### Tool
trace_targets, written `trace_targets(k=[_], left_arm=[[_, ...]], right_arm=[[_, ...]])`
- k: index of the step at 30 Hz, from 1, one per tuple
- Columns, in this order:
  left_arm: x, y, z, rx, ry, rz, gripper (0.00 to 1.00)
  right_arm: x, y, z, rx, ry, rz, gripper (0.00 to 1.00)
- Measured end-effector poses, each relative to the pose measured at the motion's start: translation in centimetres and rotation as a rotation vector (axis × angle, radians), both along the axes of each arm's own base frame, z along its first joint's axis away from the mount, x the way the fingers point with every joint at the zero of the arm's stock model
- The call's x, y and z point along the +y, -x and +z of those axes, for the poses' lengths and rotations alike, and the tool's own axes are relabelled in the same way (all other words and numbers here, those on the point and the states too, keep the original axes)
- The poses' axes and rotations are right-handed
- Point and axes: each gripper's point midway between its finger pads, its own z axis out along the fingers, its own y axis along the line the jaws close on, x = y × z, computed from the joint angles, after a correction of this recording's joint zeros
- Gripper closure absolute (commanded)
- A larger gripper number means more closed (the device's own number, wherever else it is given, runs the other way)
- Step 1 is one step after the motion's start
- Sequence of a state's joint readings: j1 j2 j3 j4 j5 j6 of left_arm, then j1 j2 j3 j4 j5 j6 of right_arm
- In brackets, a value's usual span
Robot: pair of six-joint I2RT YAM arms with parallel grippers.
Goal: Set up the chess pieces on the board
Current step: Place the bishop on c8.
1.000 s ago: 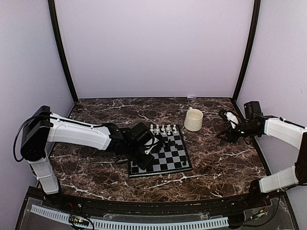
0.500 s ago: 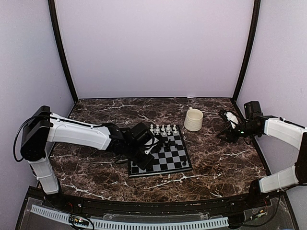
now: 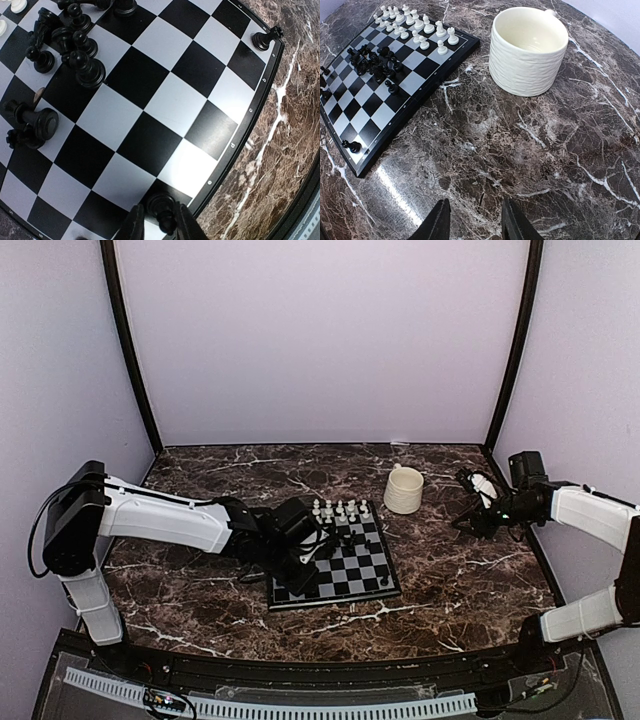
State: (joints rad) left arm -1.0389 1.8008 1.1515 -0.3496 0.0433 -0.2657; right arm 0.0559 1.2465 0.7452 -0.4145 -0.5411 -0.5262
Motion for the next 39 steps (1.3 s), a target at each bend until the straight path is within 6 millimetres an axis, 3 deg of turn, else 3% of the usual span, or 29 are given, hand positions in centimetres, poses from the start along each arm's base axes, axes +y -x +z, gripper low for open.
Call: trace_targets(k=[5,16,24,39], left_arm=[[0.1,0.0,0.0,0.002,-0.003,0.001,0.75],[0.1,0.1,0.0,0.004,-0.001,0.003,0.87],[0.3,0.2,1.1,-0.009,0.021,0.003,0.88],[0.2,0.8,0.8,0.010,0.022,-0.008,0.87]], right_arm=[[0.0,0.0,0.0,0.000,0.000,0.000,0.64],[0.0,0.0,0.0,0.000,0.000,0.000,0.63],[0.0,0.0,0.0,0.000,0.000,0.000,0.63],[0.0,0.0,0.0,0.002,0.000,0.000,0.63]])
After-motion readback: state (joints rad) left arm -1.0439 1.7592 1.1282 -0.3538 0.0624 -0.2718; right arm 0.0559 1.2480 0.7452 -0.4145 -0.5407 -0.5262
